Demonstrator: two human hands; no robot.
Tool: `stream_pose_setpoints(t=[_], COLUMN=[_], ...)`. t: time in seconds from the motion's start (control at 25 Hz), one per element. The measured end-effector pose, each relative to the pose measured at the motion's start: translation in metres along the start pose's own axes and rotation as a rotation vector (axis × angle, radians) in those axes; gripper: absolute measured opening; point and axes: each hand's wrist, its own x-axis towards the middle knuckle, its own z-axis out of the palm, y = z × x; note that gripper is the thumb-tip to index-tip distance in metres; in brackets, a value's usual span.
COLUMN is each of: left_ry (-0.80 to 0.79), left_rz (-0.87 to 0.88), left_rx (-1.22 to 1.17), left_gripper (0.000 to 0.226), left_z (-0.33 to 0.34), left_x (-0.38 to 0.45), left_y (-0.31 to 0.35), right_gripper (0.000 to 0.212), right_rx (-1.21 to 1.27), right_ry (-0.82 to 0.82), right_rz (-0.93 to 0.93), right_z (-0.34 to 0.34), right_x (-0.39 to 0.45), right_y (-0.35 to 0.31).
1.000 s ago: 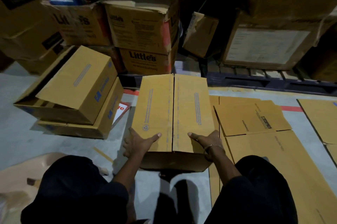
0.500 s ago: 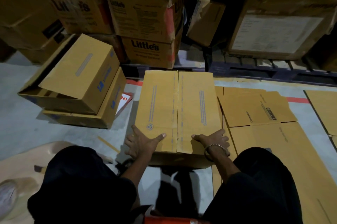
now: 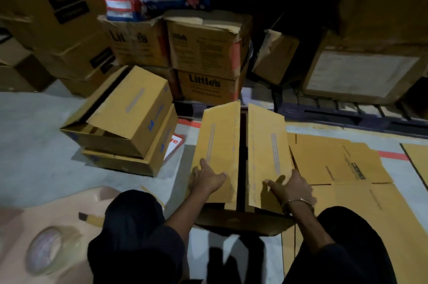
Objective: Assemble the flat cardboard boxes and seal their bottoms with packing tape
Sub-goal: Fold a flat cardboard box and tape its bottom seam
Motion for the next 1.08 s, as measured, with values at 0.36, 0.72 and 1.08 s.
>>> stream_pose_setpoints(t=[0.36, 0.72, 1.08], left_ry=[0.355, 0.282, 0.686], left_rz=[0.335, -0.028, 0.329], left_rx=[-0.118, 0.29, 0.507], left_gripper=[0.035, 0.103, 0.045], left_z=[-0.198, -0.246, -0.2], left_x=[-0.086, -0.128, -0.104], left_y=[-0.081, -0.307, -0.324], right_gripper=[0.049, 0.047, 0.034], right_rx=[0.146, -0.247, -0.25], right_ry=[0.177, -0.395, -0.338], right_rz=[-0.645, -1.046, -1.089], right_z=[-0.008, 0.186, 0.233], right_x=[-0.145, -0.279, -0.278], right_y=[-0.219, -0.302, -0.284])
